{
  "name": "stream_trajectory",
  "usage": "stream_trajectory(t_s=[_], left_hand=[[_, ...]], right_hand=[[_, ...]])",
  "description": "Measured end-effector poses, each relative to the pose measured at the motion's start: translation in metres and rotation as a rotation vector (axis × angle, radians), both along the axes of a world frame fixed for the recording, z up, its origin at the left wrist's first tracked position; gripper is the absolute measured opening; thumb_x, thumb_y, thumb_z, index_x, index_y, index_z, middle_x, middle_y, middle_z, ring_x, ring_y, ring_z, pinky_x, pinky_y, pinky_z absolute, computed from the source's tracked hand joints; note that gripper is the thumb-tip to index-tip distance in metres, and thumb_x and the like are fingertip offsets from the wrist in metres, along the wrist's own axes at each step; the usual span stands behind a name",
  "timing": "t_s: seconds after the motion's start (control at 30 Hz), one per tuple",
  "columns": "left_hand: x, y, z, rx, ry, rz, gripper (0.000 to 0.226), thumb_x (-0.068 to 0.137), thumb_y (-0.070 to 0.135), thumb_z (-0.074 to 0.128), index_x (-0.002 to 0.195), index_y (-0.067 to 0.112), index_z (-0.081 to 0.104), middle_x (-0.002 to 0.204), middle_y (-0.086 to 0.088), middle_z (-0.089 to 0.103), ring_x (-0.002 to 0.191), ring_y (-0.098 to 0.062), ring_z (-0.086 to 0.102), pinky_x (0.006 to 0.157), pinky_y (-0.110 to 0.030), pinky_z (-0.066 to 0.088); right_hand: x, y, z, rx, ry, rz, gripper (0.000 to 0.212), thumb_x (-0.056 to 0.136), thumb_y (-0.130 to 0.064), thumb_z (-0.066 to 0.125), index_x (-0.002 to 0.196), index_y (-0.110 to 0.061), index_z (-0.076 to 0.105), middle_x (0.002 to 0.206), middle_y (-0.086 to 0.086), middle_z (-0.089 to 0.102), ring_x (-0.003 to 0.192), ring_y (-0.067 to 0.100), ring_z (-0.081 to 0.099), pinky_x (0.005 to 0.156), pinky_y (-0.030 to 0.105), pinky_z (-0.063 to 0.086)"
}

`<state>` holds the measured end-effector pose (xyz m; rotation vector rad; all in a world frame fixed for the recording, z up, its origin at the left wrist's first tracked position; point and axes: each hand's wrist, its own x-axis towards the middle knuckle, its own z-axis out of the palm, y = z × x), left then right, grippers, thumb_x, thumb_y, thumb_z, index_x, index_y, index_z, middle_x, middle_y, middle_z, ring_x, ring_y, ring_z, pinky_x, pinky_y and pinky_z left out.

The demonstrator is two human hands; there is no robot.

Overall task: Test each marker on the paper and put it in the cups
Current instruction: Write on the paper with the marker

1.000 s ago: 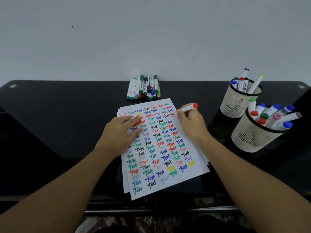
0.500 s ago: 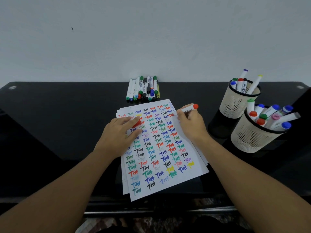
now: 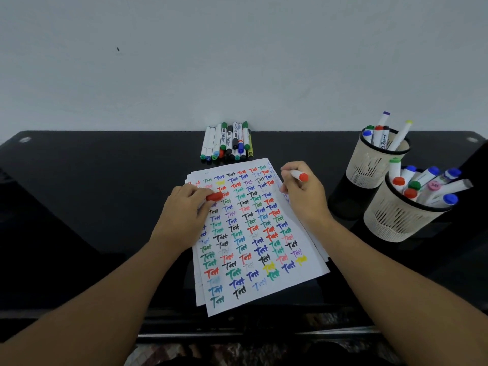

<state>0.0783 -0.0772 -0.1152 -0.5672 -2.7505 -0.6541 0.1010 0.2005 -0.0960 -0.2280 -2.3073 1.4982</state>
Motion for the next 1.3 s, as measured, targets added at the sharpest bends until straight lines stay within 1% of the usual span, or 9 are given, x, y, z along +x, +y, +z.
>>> stream_trajectory(t_s=[0.13,0.23,0.33,0.43,0.53,0.6,0.83,1.07,1.3], left_hand=[[0.004,0.0,0.002,0.052,0.004,-0.028,0.026,0.104,0.029,0.052,0.126,0.029,0.065,0.118,0.011,0.061,0.104,-0.009,0.048,0.09,-0.034,0.049],[0.005,0.001,0.003,0.059,0.004,-0.028,0.026,0.104,0.027,0.052,0.127,0.027,0.063,0.122,0.008,0.062,0.107,-0.009,0.049,0.09,-0.034,0.049],[0.006,0.002,0.004,0.061,-0.027,-0.002,0.029,0.105,0.027,0.05,0.132,0.024,0.06,0.125,0.006,0.062,0.109,-0.01,0.051,0.093,-0.036,0.049],[0.007,0.001,0.004,0.069,-0.018,0.001,0.029,0.105,0.028,0.049,0.133,0.025,0.059,0.124,0.005,0.062,0.108,-0.009,0.051,0.092,-0.034,0.049],[0.007,0.001,0.003,0.068,-0.018,0.001,0.03,0.105,0.029,0.049,0.134,0.025,0.058,0.124,0.005,0.062,0.108,-0.01,0.052,0.092,-0.035,0.05],[0.006,0.0,0.003,0.07,-0.018,0.001,0.03,0.105,0.029,0.048,0.134,0.024,0.058,0.125,0.004,0.062,0.109,-0.011,0.053,0.093,-0.037,0.051],[0.008,0.001,0.005,0.068,-0.02,-0.01,0.032,0.105,0.029,0.048,0.135,0.024,0.057,0.128,0.003,0.061,0.112,-0.013,0.053,0.095,-0.037,0.051],[0.011,0.001,0.007,0.04,0.053,-0.085,0.029,0.103,0.023,0.055,0.131,0.018,0.062,0.118,0.0,0.066,0.103,-0.016,0.056,0.086,-0.035,0.049],[0.015,0.003,0.01,0.044,0.01,-0.057,0.036,0.104,0.034,0.052,0.14,0.026,0.051,0.124,0.0,0.067,0.107,-0.016,0.06,0.083,-0.027,0.043]], right_hand=[[0.002,0.001,0.009,0.143,-0.107,0.19,0.049,0.105,-0.007,0.055,0.145,-0.033,0.048,0.13,-0.012,0.063,0.104,0.004,0.064,0.077,0.021,0.055],[0.003,-0.003,0.019,0.09,-0.157,0.39,0.067,0.103,-0.004,0.053,0.157,-0.04,0.036,0.154,-0.009,0.043,0.123,0.009,0.059,0.089,0.036,0.062],[0.005,-0.014,0.027,0.085,-0.118,0.409,0.038,0.108,-0.025,0.046,0.141,-0.038,0.059,0.137,-0.009,0.057,0.111,0.01,0.065,0.097,0.039,0.056],[0.007,-0.024,0.031,0.281,-0.16,0.468,0.028,0.11,-0.031,0.048,0.133,-0.047,0.056,0.111,0.001,0.07,0.071,0.033,0.064,0.067,0.049,0.061],[0.009,-0.029,0.031,0.576,-0.236,0.545,0.043,0.108,-0.032,0.053,0.144,-0.045,0.032,0.123,0.004,0.069,0.078,0.021,0.068,0.073,0.048,0.062],[0.006,-0.028,0.03,0.654,-0.244,0.494,0.039,0.107,-0.034,0.056,0.142,-0.038,0.039,0.129,-0.003,0.068,0.088,0.014,0.067,0.081,0.044,0.06],[0.0,-0.027,0.025,0.748,-0.229,0.466,0.031,0.107,-0.032,0.057,0.137,-0.04,0.056,0.111,-0.012,0.066,0.073,0.006,0.057,0.062,0.027,0.046],[-0.004,-0.047,0.029,0.819,-0.186,0.544,0.032,0.107,-0.032,0.056,0.138,-0.037,0.054,0.133,-0.007,0.064,0.111,0.014,0.06,0.097,0.041,0.05],[-0.006,-0.053,0.033,1.129,-0.085,0.513,0.046,0.111,-0.045,0.037,0.155,-0.035,0.028,0.125,-0.005,0.071,0.119,0.017,0.062,0.121,0.046,0.006]])
